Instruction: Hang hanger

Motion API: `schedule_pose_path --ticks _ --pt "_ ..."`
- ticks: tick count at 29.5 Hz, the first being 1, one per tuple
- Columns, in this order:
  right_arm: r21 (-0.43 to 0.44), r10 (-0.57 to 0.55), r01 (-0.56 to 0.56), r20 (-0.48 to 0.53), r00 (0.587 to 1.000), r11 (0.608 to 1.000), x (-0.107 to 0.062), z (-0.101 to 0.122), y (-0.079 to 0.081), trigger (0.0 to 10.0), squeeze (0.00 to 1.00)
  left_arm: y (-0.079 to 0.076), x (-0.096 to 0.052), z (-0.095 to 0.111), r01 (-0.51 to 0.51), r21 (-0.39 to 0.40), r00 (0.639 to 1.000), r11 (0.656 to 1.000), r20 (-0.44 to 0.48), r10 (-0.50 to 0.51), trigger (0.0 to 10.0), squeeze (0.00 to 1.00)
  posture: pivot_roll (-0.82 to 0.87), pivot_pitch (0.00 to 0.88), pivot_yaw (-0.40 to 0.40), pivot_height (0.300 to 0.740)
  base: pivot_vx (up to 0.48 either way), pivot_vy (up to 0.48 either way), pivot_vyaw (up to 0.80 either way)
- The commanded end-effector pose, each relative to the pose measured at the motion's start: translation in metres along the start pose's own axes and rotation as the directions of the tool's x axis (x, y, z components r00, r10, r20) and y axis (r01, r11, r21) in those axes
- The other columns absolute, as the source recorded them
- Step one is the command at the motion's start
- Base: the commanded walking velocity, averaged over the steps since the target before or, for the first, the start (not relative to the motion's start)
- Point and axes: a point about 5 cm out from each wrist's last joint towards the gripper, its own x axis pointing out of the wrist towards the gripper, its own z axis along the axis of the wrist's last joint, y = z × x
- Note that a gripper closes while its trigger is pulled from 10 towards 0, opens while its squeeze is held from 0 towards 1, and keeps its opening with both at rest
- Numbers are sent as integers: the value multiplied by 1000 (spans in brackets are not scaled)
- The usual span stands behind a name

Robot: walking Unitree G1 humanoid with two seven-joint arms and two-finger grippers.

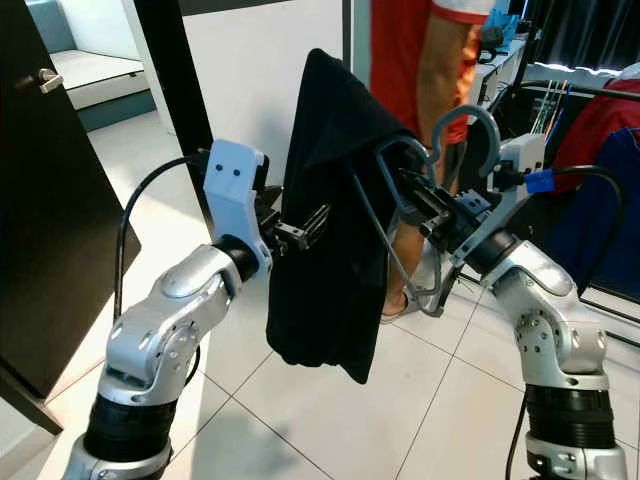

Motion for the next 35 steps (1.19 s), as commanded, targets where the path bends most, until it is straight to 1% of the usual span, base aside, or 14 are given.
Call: schedule_pose_path --ticks 1,3,7,13,14,15,16,17,22,26,28,32,34,35 --pt "-11 69 -68 69 995 998 8 11 13 0 0 -2 2 -7 -28 -3 999 1000 -16 28 10000 0 -56 0 7 740 0 0 0" --pt "-2 80 -81 74 994 997 9 10 16 0 0 -3 4 -9 -41 -5 999 999 -20 41 10000 0 -56 0 7 740 0 0 0" --pt "16 106 -107 73 992 994 12 5 24 0 0 -5 12 -8 -73 -38 997 997 -15 73 10000 0 -66 0 12 740 0 0 0" --pt "25 126 -128 78 989 991 12 5 29 0 0 -4 15 -8 -97 -29 995 995 -19 97 10000 0 -74 0 18 740 0 0 0" --pt "26 129 -132 80 988 991 12 5 30 0 0 -2 15 -8 -104 -25 994 994 -15 104 8902 0 -72 0 17 740 0 0 0" --pt "26 130 -133 80 988 991 12 5 30 0 0 -2 15 -8 -109 -21 994 994 -11 109 8902 0 -72 0 17 740 0 0 0" --pt "24 122 -124 79 989 992 11 5 29 0 0 1 13 -6 -125 -15 992 992 -4 125 0 0 -69 0 15 740 0 0 0" --pt "24 122 -124 79 989 992 11 5 29 0 0 1 13 -6 -125 -15 992 992 -4 125 0 0 -69 0 15 740 0 0 0" --pt "13 71 -72 72 995 997 10 4 22 0 0 12 7 -5 -177 26 984 984 10 177 0 0 -62 0 11 740 0 0 0" --pt "7 37 -38 69 997 999 11 4 17 0 0 17 6 -7 -191 28 982 981 5 191 0 0 -57 0 8 740 0 0 0" --pt "7 37 -38 69 997 999 11 4 17 0 0 17 6 -7 -191 28 982 981 5 191 0 0 -57 0 8 740 0 0 0" --pt "5 -10 9 67 998 1000 15 2 13 0 0 17 6 -1 -187 40 982 982 35 186 0 0 -50 0 3 740 0 0 0" --pt "-3 -70 71 56 996 997 17 0 6 0 0 11 7 5 -147 40 988 988 63 144 0 0 -45 0 3 740 0 0 0" --pt "-3 -70 71 56 996 997 17 0 6 0 0 11 7 5 -147 40 988 988 63 144 0 0 -45 0 3 740 0 0 0"
